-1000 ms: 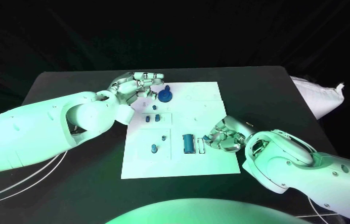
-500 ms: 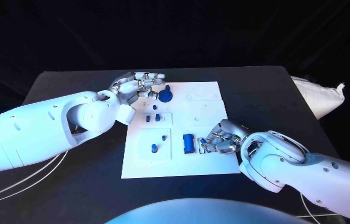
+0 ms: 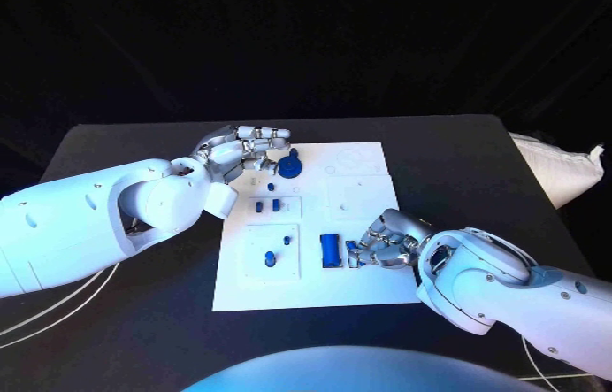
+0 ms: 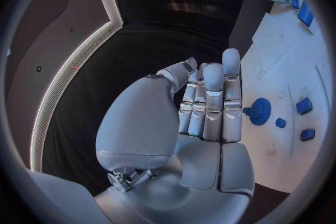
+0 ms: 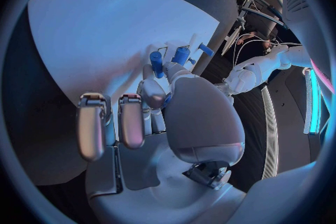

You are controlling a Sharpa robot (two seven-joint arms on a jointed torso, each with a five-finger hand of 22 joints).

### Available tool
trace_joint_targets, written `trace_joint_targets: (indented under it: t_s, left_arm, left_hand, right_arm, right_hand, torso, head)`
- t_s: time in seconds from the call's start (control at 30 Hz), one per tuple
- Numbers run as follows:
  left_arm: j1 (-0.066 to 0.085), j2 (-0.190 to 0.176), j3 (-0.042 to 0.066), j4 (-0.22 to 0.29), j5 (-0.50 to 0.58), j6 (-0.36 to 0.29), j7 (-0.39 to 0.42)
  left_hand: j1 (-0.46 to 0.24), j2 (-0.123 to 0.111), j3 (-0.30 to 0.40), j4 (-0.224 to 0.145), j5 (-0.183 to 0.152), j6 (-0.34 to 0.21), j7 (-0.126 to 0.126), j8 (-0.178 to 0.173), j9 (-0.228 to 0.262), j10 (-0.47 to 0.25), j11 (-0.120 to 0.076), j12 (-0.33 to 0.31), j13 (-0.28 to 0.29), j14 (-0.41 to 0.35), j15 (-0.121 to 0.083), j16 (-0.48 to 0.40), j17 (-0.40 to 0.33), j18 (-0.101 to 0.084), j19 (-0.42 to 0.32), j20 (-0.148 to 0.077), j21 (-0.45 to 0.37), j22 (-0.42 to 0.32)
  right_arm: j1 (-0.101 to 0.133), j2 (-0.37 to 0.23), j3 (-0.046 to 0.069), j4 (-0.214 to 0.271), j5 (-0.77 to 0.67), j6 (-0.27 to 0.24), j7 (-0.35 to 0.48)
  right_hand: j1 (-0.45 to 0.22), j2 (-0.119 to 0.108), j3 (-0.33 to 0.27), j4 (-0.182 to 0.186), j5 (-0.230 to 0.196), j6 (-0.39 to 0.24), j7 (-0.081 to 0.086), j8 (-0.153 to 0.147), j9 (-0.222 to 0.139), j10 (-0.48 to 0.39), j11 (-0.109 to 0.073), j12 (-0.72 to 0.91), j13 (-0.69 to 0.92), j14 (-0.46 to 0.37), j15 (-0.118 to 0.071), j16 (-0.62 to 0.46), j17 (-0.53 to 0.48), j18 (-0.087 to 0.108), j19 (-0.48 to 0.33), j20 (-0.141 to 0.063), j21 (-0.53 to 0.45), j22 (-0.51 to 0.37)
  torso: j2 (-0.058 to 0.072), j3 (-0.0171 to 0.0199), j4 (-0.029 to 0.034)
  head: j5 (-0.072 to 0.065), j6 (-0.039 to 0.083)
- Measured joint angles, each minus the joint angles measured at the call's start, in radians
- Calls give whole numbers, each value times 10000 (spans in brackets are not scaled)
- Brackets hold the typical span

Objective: Assemble the parts on the task board

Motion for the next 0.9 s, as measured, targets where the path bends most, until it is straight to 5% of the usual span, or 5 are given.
trace_joint_targets:
  t_s: [0.43, 0.9]
  left_arm:
    - [0, -5, 0, 5, -78, 69, -43]
    - [0, -23, 0, -9, -113, 125, -89]
  left_hand:
    - [0, 0, 0, 0, 0, 0, 0, 0, 0, 0, 0, 0, 0, 1, 0, 0, -30, 0, 0, 0, 0, 1]
    - [0, 0, 0, 0, 0, 0, 0, 0, 2, 0, 0, 0, 0, 1, 1, 0, -63, 0, -36, 36, -48, 2]
  right_arm:
    - [-2, 23, -9, -13, -69, 219, -32]
    - [-13, -100, -16, 220, -231, 326, -69]
  right_hand:
    - [-733, 207, -476, 153, -58, 84, -14, 3, 91, 71, -3, 220, 238, 0, 1, 37, -2, 0, 35, -35, 38, -1]
    - [-1876, 482, -1673, 169, -1003, 120, -50, 0, 224, 141, -1, 347, 437, 37, -35, 36, -3, 0, 35, -35, 37, -3]
  torso:
    - [3, 1, -5]
    - [2, 10, -13]
  head:
    - [6, -17]
    - [18, -29]
